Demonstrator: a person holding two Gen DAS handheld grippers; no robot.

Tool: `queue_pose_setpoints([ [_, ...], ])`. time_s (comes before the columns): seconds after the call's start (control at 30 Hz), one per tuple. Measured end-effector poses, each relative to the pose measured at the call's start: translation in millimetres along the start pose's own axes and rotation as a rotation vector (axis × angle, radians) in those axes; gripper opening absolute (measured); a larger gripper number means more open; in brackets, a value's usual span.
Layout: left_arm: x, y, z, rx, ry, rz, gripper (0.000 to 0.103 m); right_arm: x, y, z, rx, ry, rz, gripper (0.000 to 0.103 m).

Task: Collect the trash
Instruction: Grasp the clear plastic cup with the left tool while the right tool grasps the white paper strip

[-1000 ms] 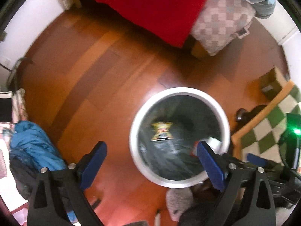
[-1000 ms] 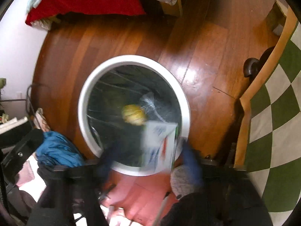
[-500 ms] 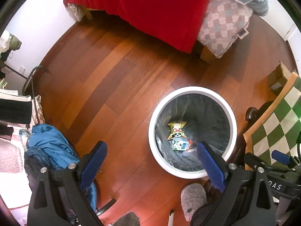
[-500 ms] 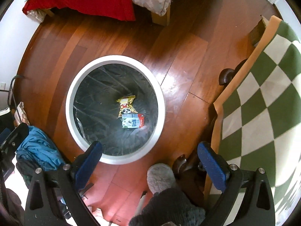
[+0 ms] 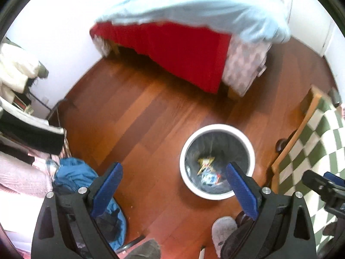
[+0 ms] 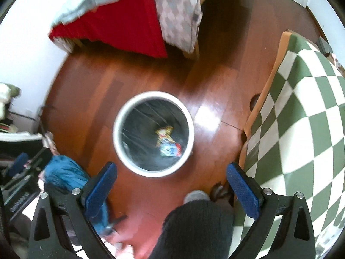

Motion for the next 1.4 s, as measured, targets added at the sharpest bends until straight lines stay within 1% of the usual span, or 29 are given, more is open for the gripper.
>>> queue_pose_setpoints([
  [0.03,-6,-17,4,0.007,0.004,0.034,0.098,0,-16,1,-0.03,0.012,0.016,0.102],
  [0.1,-12,-37,10,0.012,0.011,0.079,0.098,0,-54,9,-0.094,0.041,0.062,0.102],
  [0.13,-18,-54,18,0.014,0.019,0.116,0.098,-1,-70,14,-0.108,0.052,0.083,0.102],
  [0.2,-24,-74,32,0.026,0.031,0.165,0.098,1,-108,34,-0.141,0.087,0.137,0.102],
  [0.27,-27,-92,53,0.045,0.054,0.208,0.098,3,-143,63,-0.153,0.137,0.19,0.102],
  [0.33,-27,-102,88,0.077,0.109,0.234,0.099,9,-169,99,-0.147,0.197,0.226,0.102],
  [0.37,-24,-104,105,0.096,0.138,0.233,0.103,15,-183,126,-0.142,0.241,0.246,0.102],
  [0.43,-12,-99,154,0.147,0.218,0.209,0.103,25,-198,172,-0.11,0.313,0.267,0.102],
  [0.47,-3,-95,181,0.17,0.259,0.196,0.103,33,-206,207,-0.09,0.367,0.272,0.102],
  [0.5,3,-92,198,0.178,0.285,0.186,0.103,41,-208,231,-0.071,0.404,0.273,0.102],
  [0.53,16,-84,230,0.193,0.339,0.16,0.103,48,-208,258,-0.043,0.448,0.274,0.102],
  [0.57,21,-81,248,0.201,0.366,0.146,0.103,62,-209,297,-0.003,0.519,0.273,0.102],
  [0.63,42,-69,304,0.225,0.452,0.107,0.103,81,-208,351,0.048,0.604,0.279,0.102],
  [0.67,51,-66,326,0.229,0.491,0.091,0.103,97,-206,386,0.079,0.669,0.279,0.102],
  [0.73,66,-59,369,0.241,0.568,0.062,0.103,119,-201,431,0.11,0.756,0.277,0.102],
  [0.8,80,-54,408,0.254,0.637,0.028,0.103,140,-193,470,0.138,0.839,0.273,0.092],
  [0.83,86,-51,423,0.26,0.665,0.014,0.103,153,-186,491,0.138,0.892,0.261,0.08],
  [0.87,90,-52,432,0.262,0.681,0.007,0.103,161,-180,505,0.132,0.926,0.253,0.075],
  [0.93,97,-49,452,0.262,0.727,-0.004,0.103,173,-171,523,0.105,0.986,0.25,0.073],
  [1.0,104,-47,468,0.261,0.761,-0.017,0.103,175,-164,531,0.087,1.015,0.252,0.072],
  [1.1,109,-46,477,0.262,0.785,-0.028,0.103,178,-159,536,0.083,1.006,0.254,0.071],
  [1.13,111,-45,480,0.259,0.794,-0.029,0.103,176,-155,536,0.085,0.999,0.25,0.07],
  [1.23,117,-40,486,0.248,0.816,-0.036,0.103,177,-145,536,0.086,0.984,0.232,0.055],
  [1.3,118,-37,487,0.238,0.824,-0.04,0.103,173,-140,539,0.092,0.98,0.233,0.053],
  [1.37,120,-36,490,0.236,0.826,-0.04,0.103,169,-141,540,0.101,0.961,0.233,0.046],
  [1.4,121,-36,491,0.235,0.829,-0.037,0.103,169,-142,541,0.098,0.955,0.23,0.045],
])
Point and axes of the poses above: each gripper's, at about its wrist camera, not at the fingertips, and y roughly the way its jaws point, z to its right, x to its underside, the point moved 10 cm from there along y, roughly the way its jaws point, and after that the axes turned 14 degrees about y, right-handed, at the moved point
